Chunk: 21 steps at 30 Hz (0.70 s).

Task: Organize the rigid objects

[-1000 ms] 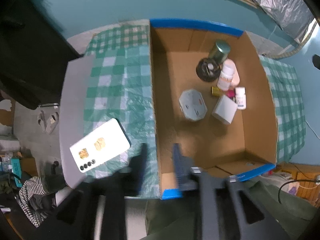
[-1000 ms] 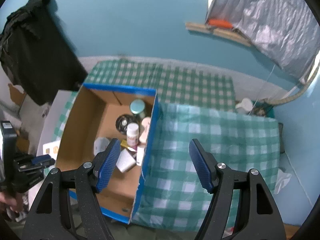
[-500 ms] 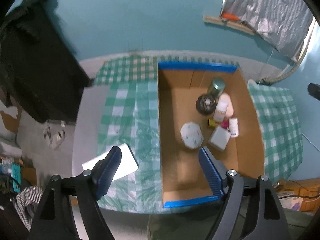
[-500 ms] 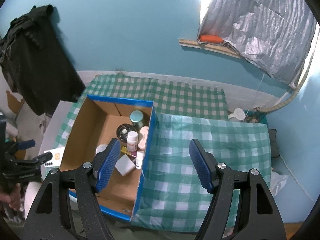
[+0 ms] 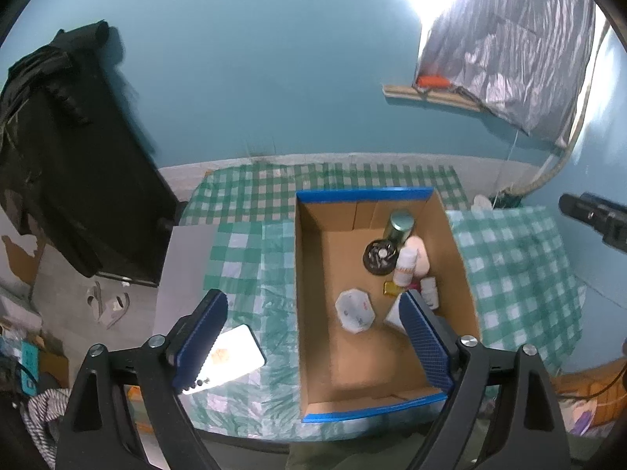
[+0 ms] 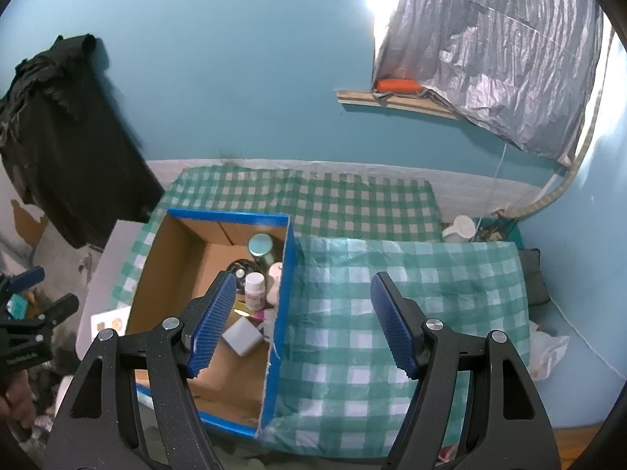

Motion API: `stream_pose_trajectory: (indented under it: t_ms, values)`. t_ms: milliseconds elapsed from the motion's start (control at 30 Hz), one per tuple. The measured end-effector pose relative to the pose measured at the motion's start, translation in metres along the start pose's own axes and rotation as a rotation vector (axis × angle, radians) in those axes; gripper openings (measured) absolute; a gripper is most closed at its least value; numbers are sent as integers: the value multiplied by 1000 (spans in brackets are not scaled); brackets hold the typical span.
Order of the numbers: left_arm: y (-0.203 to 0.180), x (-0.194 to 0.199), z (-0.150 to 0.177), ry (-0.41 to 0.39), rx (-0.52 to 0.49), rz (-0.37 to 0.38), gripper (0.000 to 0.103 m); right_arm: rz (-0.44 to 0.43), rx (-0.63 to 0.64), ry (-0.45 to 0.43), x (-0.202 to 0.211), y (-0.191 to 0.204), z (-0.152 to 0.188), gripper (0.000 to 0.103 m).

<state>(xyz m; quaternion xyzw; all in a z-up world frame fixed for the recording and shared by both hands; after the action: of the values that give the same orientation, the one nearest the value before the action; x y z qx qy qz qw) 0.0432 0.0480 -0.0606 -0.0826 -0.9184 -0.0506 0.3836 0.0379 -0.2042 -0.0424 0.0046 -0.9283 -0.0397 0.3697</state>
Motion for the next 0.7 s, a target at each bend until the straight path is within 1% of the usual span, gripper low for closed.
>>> stream_pose_trajectory:
  t_ms: [33,200,267,500,600,700]
  values:
    - [-1,1,-2,-7,-6,-1,96,2,3,0,0,0,0,71]
    - [-4,5,-6,-16,-28,-10,96,1,5,-11,2,-1,-6,71]
    - [-6,9,-10,-36,-29,-20,96,1,9,-15,2,-2,-8,71]
    - [-13,20,-21,-75,1,-5,96,22,26,-35,8,-8,-17,71]
    - [-16,23,-25,-89,6,-3,100,28,19,-39,10,-14,-19,71]
    - [-18,25,-28,-107,8,-9,101,34,23,-45,12,-17,-20,71]
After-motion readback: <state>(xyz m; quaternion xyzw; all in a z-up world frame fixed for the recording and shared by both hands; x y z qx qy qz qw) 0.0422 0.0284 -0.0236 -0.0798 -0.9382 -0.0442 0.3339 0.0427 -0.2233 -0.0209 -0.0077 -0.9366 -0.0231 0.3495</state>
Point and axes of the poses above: each gripper's, at about its wrist camera, not at the fingertips, and x roughly against the way its jaws point, y to its left, z to its underside, the point moved 7 cm from there along -x, roughly the way its jaws point, and after that the axes turned 12 degrees about -y, right-handed, at the moved point
